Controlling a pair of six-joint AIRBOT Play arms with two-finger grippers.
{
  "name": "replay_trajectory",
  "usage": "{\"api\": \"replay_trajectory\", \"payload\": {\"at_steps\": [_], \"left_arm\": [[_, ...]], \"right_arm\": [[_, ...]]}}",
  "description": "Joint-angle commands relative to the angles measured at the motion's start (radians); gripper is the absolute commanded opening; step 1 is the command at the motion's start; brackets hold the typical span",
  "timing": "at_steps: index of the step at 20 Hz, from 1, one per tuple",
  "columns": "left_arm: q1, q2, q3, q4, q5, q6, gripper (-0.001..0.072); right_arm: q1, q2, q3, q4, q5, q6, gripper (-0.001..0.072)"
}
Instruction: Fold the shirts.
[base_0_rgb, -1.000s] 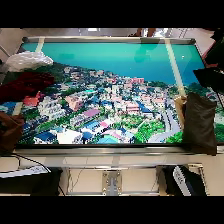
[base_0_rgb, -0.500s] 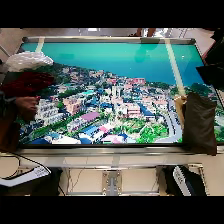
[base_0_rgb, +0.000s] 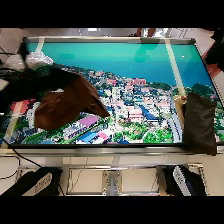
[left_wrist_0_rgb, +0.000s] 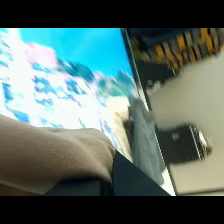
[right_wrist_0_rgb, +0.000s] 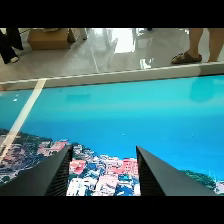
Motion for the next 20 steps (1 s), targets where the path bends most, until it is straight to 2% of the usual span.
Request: {"api": "replay_trajectory", "payload": {"at_steps": [1, 2, 4, 6, 7, 8, 9, 10, 11, 12, 14, 16, 17, 20], "left_arm": [[-0.288, -0.093, 0.001, 0.011, 0.206, 0.045, 0.0579], [-0.285, -0.113, 0.002, 0.011, 0.257, 0.075, 0.0720], [-0.176, -0.102, 0.005, 0.010, 0.318, 0.074, 0.0720], [0.016, -0.064, 0.007, 0.022, 0.306, 0.073, 0.0720], [0.123, -0.047, 0.007, 0.069, 0.279, 0.068, 0.0711], [0.230, -0.036, 0.007, 0.167, 0.223, 0.010, 0.0667], [0.341, -0.032, 0.004, 0.312, 0.118, -0.080, 0.0579], [0.437, -0.032, -0.011, 0.447, -0.003, -0.155, 0.0579], [0.513, -0.031, -0.043, 0.521, -0.087, -0.206, 0.0579], [0.582, -0.027, -0.098, 0.534, -0.122, -0.212, 0.0578], [0.677, -0.016, -0.221, 0.455, -0.068, -0.216, 0.0576], [0.711, -0.025, -0.314, 0.286, 0.076, -0.268, 0.0560], [0.696, -0.039, -0.335, 0.223, 0.148, -0.247, 0.0464], [0.574, -0.115, -0.335, 0.221, 0.254, -0.170, 0.0452]], "right_arm": [[0.001, -0.008, 0.032, -0.093, 0.026, -0.003, 0.0445], [0.001, -0.018, 0.032, -0.152, 0.042, -0.004, 0.0445], [0.001, -0.048, 0.032, -0.294, 0.116, -0.004, 0.0445], [0.001, -0.095, 0.018, -0.357, 0.246, -0.004, 0.0445], [0.001, -0.115, -0.011, -0.339, 0.286, -0.003, 0.0445], [0.001, -0.132, -0.066, -0.285, 0.289, -0.003, 0.0445], [0.001, -0.143, -0.129, -0.226, 0.280, -0.004, 0.0445], [0.001, -0.156, -0.208, -0.161, 0.257, -0.005, 0.0445], [0.002, -0.168, -0.293, -0.098, 0.224, -0.005, 0.0445], [0.013, -0.178, -0.369, -0.053, 0.187, -0.005, 0.0446], [0.077, -0.200, -0.503, -0.026, 0.114, -0.005, 0.0445], [0.187, -0.224, -0.597, -0.025, 0.047, -0.005, 0.0446], [0.257, -0.240, -0.627, -0.026, -0.002, -0.005, 0.0445], [0.473, -0.307, -0.648, -0.050, -0.180, -0.005, 0.0446]]}}
